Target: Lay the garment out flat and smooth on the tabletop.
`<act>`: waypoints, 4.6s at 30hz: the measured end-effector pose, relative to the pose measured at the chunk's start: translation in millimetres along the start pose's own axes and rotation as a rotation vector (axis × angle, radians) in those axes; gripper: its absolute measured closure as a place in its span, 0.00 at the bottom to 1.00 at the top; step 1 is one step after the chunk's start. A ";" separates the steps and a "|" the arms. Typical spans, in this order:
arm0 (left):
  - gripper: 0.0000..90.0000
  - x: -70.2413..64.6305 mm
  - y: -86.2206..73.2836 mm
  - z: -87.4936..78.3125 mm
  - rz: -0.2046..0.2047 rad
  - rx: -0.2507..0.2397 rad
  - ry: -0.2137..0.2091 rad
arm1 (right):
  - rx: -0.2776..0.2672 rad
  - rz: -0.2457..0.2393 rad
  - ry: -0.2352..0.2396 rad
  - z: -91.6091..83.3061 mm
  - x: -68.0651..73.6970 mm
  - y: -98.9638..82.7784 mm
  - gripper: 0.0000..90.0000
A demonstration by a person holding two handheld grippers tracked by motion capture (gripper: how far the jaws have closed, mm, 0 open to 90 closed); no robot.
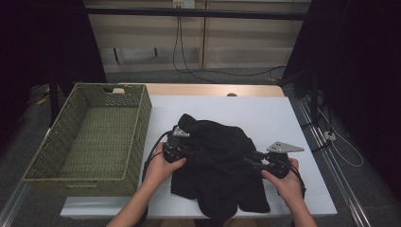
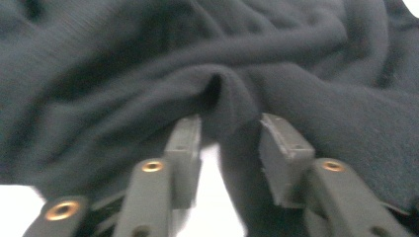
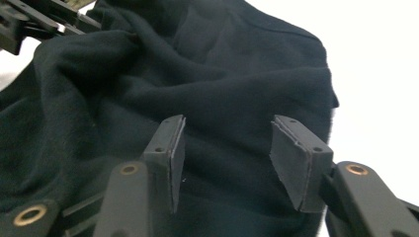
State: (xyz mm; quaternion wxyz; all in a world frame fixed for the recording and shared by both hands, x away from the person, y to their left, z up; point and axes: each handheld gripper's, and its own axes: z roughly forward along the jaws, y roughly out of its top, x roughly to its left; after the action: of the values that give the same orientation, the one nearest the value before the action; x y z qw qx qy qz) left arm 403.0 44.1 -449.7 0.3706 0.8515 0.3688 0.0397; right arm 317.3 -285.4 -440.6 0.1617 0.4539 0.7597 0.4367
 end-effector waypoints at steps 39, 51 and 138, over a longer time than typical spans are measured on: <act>0.68 15.7 4.9 -56.1 -0.094 -0.082 0.036 | 0.146 -0.207 0.214 42.7 58.8 -3.2 0.88; 0.31 11.2 9.2 -60.7 -0.048 -0.113 0.037 | 0.208 -0.293 0.497 34.4 89.7 -11.7 0.87; 0.20 9.1 10.9 -73.0 -0.073 -0.161 0.107 | 0.178 -0.366 0.567 66.6 152.7 9.5 0.90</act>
State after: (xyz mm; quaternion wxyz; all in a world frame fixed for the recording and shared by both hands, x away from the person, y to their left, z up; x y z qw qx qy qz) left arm 391.2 89.1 -391.6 0.4186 0.8017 0.4145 0.1013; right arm 283.6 -122.1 -447.6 -0.0205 0.1831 0.8784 0.4411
